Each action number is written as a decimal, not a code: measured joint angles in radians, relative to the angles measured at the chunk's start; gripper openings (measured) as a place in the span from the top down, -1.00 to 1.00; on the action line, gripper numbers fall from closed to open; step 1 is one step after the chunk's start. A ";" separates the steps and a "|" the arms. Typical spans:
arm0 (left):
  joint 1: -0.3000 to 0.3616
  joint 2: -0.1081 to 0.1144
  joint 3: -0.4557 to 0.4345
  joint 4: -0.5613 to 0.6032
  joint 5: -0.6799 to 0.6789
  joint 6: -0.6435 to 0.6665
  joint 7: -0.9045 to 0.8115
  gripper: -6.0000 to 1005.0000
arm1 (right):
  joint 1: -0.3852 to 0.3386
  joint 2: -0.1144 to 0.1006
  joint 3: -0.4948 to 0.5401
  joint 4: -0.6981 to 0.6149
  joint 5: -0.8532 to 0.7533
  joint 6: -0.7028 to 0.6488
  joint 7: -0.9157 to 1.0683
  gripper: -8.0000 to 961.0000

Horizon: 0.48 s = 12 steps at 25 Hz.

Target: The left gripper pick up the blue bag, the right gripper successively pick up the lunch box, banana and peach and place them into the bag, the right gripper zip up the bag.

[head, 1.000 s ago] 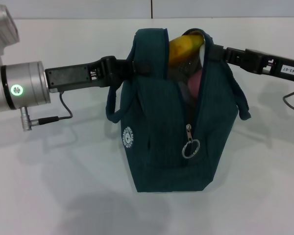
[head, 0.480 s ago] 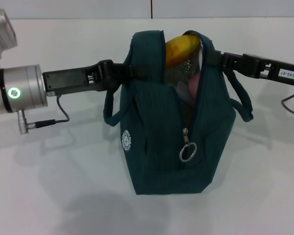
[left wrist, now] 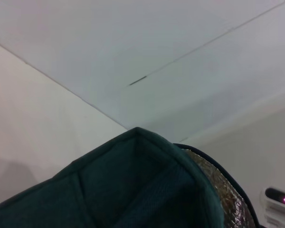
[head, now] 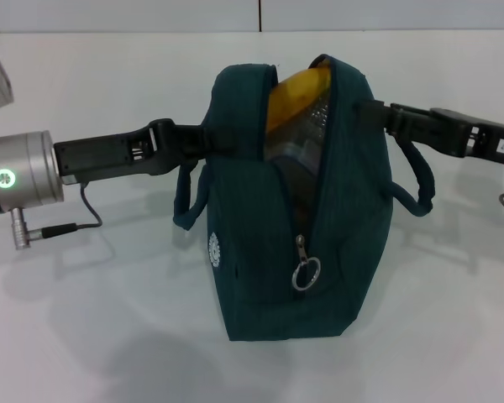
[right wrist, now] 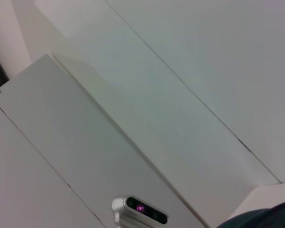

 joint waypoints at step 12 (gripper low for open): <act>0.013 0.007 -0.002 0.000 -0.001 0.001 -0.001 0.91 | -0.077 0.002 -0.005 0.002 0.018 -0.238 -0.297 -0.52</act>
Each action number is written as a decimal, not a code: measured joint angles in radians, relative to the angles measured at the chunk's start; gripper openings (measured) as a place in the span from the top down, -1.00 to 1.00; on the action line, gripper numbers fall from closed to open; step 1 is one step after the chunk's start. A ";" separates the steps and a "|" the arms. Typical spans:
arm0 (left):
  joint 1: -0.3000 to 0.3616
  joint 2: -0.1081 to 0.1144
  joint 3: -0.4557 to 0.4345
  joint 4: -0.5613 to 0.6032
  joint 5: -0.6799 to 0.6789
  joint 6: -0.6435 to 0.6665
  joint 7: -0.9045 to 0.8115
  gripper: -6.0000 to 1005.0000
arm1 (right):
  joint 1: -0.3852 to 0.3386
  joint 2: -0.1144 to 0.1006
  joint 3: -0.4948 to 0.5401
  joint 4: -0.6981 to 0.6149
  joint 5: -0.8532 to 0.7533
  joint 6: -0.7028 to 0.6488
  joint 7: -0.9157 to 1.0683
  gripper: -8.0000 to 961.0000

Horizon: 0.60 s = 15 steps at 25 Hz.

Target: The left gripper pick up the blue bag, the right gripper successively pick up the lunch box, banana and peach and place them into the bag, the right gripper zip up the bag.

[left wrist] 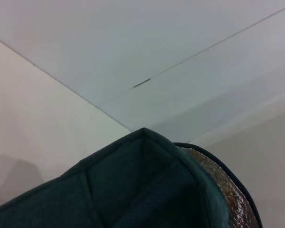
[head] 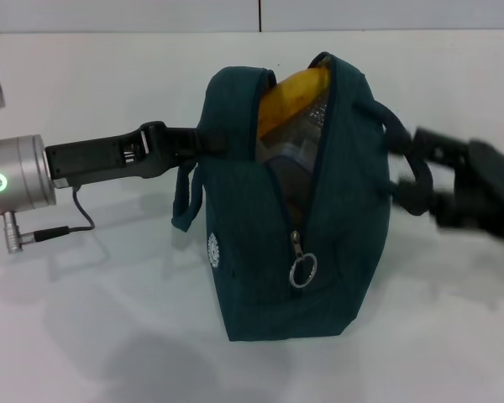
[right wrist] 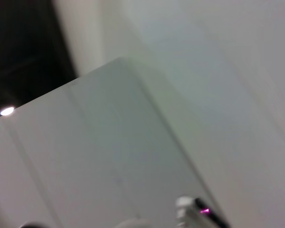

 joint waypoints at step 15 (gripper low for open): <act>0.000 -0.007 0.004 0.000 0.004 0.000 0.000 0.91 | -0.023 0.012 -0.216 0.117 -0.057 0.076 -0.319 -0.82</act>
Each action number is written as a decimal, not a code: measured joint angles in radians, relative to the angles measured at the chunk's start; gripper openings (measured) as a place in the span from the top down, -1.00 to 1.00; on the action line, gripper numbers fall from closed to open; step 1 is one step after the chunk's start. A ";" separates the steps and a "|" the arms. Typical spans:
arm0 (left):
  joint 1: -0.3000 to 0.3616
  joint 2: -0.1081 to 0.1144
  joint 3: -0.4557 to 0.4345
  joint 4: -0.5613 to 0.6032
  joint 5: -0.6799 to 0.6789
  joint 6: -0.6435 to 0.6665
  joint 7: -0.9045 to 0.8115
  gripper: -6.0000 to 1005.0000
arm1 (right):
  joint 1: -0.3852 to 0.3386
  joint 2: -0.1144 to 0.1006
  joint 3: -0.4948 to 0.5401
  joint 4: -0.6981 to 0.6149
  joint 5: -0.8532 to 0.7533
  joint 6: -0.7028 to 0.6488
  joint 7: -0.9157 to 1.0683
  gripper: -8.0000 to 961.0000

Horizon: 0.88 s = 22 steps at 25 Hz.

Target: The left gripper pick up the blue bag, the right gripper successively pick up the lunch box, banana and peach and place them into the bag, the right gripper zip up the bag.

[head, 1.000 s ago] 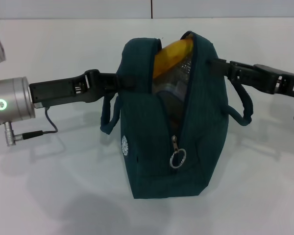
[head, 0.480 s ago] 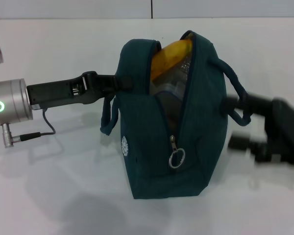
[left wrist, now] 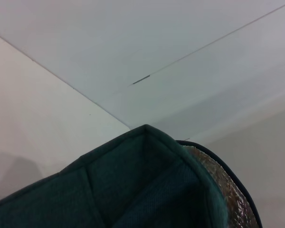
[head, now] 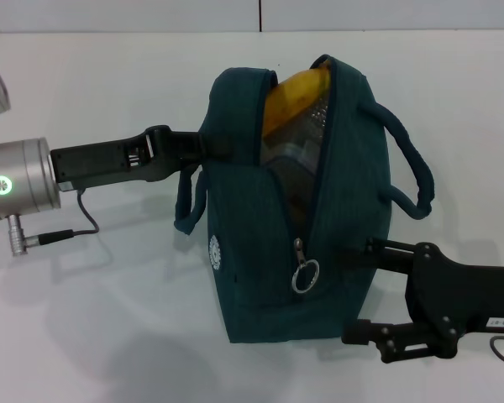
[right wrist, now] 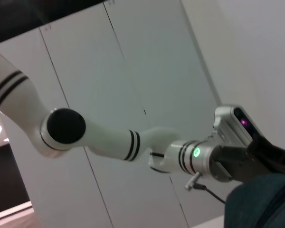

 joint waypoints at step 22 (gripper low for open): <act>0.002 -0.003 0.000 -0.012 -0.005 0.009 0.006 0.90 | -0.002 0.003 -0.052 0.058 0.065 0.059 -0.127 -0.81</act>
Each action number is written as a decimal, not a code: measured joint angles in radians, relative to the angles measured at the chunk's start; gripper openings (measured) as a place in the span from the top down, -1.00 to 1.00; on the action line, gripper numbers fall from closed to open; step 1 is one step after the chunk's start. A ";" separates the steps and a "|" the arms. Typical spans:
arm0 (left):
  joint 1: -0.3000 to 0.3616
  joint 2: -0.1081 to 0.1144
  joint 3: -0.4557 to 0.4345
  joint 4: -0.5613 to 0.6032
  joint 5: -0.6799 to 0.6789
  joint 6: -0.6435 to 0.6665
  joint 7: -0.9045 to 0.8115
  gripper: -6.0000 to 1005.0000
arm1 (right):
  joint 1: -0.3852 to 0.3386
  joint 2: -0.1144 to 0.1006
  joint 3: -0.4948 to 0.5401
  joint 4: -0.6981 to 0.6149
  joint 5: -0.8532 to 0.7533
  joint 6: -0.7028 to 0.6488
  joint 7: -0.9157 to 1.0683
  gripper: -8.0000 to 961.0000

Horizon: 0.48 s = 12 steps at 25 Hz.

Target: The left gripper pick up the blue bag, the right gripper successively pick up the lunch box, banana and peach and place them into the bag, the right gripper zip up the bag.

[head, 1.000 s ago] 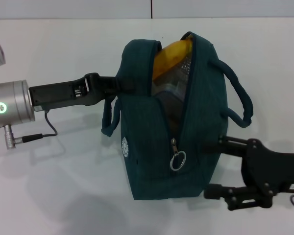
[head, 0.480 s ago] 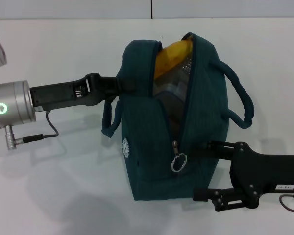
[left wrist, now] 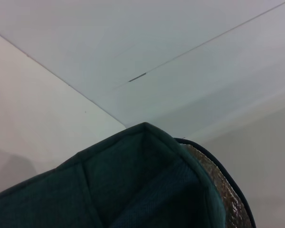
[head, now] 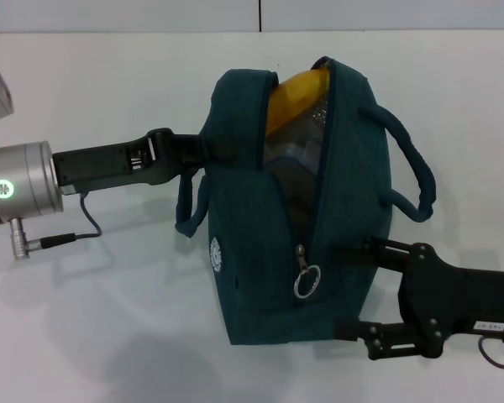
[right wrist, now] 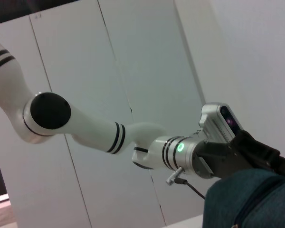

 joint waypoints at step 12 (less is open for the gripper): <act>0.000 -0.006 0.000 0.000 0.000 0.001 0.001 0.90 | 0.039 0.000 -0.205 -0.006 0.139 0.075 -0.001 -0.80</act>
